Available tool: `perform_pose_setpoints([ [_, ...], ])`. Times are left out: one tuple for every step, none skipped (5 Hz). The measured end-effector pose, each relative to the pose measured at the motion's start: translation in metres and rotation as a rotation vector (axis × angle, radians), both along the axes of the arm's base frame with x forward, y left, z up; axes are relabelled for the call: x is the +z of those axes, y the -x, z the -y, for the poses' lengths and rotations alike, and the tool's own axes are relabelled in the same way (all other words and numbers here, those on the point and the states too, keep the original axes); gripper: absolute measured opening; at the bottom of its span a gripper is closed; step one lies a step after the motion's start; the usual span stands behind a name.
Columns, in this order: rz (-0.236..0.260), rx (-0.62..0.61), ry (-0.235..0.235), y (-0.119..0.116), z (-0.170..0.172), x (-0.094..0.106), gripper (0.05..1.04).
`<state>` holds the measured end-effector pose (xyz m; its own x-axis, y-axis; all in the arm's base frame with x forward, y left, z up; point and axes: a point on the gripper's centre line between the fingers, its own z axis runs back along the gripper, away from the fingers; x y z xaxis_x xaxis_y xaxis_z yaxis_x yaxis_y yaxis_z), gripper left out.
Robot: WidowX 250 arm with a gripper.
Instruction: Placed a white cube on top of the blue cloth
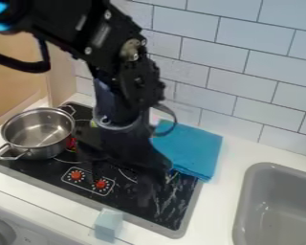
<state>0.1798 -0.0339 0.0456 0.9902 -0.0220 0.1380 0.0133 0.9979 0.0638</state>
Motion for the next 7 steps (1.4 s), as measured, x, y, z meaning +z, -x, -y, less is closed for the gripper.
perform_pose_setpoints([
  [-0.014, 0.005, -0.006, 0.001, -0.001, -0.004, 0.998],
  [-0.037, 0.022, 0.005, 0.002, -0.005, -0.016, 0.998],
  [-0.064, 0.024, 0.014, 0.005, -0.005, -0.029, 0.998],
  [-0.078, 0.022, 0.016, 0.005, -0.003, -0.038, 0.998],
  [-0.098, 0.029, 0.021, 0.006, -0.003, -0.045, 0.998],
  [-0.126, 0.034, 0.025, 0.009, -0.001, -0.051, 0.937],
  [-0.117, 0.032, 0.01, 0.008, 0.0, -0.051, 0.645],
])
